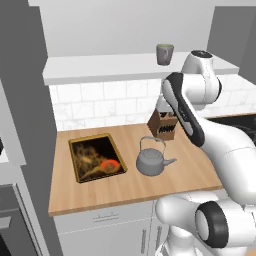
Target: Pick the kettle from the counter and place it on the tray. Then pick the mug from the cabinet and place it on the tray. Then close the cabinet doors.
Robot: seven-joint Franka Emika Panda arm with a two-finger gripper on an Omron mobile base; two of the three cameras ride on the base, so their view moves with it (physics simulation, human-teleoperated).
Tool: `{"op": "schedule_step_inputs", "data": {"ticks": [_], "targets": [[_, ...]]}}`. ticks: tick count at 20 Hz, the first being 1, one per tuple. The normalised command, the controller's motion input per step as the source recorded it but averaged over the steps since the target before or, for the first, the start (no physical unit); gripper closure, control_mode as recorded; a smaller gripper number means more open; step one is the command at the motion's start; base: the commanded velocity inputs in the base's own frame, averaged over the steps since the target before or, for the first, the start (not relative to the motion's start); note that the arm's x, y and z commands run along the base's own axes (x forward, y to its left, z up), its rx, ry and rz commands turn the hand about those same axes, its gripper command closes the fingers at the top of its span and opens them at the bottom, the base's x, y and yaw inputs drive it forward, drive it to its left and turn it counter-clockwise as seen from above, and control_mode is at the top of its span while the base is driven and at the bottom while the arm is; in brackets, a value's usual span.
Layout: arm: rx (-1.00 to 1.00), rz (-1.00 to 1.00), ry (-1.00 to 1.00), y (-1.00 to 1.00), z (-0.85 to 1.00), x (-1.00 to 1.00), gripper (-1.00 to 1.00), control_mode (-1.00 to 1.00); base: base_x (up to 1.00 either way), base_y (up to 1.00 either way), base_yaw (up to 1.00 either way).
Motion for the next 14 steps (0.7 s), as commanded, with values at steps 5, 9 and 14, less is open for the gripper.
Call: {"op": "schedule_step_inputs", "data": {"ticks": [5,9,14], "targets": [[-0.03,0.0,0.0,0.04,-0.02,-0.3,-1.0,-1.0,0.0,0.0,0.0],[-0.12,0.01,-0.02,0.23,-0.24,-0.55,-1.0,-1.0,0.0,0.0,0.0],[-0.12,0.13,-0.05,0.29,-0.23,-0.44,-1.0,-1.0,0.0,0.0,0.0]]}}
